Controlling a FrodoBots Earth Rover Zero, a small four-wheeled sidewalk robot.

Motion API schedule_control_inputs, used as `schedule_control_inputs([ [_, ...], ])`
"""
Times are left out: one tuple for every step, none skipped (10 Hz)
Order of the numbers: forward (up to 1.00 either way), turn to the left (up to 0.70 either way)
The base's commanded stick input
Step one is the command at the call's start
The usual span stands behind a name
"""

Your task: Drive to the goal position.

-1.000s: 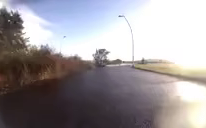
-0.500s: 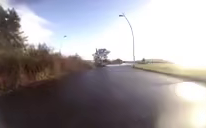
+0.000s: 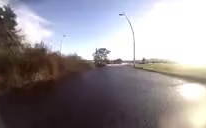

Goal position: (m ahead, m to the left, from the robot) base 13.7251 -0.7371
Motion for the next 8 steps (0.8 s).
schedule_control_inputs([
  [0.45,0.00],
  [0.45,0.00],
  [0.45,0.00],
  [0.45,0.00],
  [0.45,0.00],
  [0.45,0.00],
  [0.45,0.00],
  [0.45,-0.16],
])
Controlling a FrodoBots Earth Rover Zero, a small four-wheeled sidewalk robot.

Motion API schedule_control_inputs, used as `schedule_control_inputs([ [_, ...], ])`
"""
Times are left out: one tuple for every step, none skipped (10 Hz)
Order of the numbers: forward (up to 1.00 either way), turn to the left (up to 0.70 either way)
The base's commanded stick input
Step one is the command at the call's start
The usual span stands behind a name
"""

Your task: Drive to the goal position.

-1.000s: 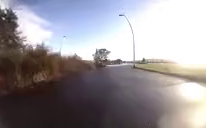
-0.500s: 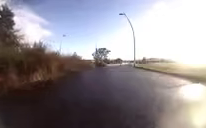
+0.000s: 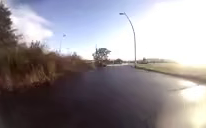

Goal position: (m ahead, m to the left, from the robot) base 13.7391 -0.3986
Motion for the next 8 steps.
schedule_control_inputs([
  [0.45,-0.27],
  [0.45,-0.27],
  [0.45,-0.27],
  [0.45,-0.17],
  [0.45,0.00],
  [0.45,0.00],
  [0.45,0.00],
  [0.45,0.00],
])
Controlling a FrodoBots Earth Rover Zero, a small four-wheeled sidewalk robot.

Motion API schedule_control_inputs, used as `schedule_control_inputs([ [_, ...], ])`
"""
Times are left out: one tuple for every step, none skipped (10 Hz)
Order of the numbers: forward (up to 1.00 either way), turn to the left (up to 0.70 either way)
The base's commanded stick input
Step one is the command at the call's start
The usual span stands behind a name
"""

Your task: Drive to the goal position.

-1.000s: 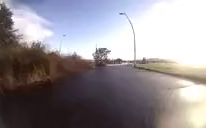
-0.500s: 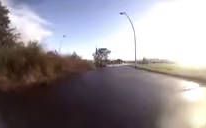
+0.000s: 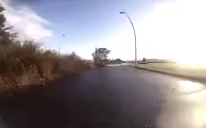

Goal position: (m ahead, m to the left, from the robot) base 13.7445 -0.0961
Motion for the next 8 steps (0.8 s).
schedule_control_inputs([
  [0.45,0.00],
  [0.45,0.00],
  [0.45,0.00],
  [0.45,0.00],
  [0.45,0.00],
  [0.45,0.00],
  [0.45,0.00],
  [0.45,0.00],
])
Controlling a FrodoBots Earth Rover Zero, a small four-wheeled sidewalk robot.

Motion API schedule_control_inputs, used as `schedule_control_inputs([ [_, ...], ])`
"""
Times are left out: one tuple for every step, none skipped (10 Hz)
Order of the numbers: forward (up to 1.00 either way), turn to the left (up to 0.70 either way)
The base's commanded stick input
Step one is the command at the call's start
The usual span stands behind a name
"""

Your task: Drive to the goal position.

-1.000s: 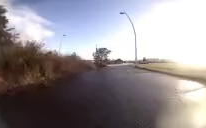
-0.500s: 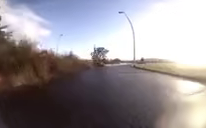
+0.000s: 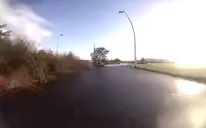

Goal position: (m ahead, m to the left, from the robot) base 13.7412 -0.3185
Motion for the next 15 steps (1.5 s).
schedule_control_inputs([
  [0.45,0.00],
  [0.45,0.00],
  [0.45,0.00],
  [0.45,0.00],
  [0.45,0.00],
  [0.45,0.00],
  [0.45,0.00],
  [0.45,0.00],
  [0.45,0.00],
  [0.45,0.00],
  [0.45,0.00],
  [0.45,0.00],
  [0.45,0.00],
  [0.45,0.00],
  [0.45,0.00],
])
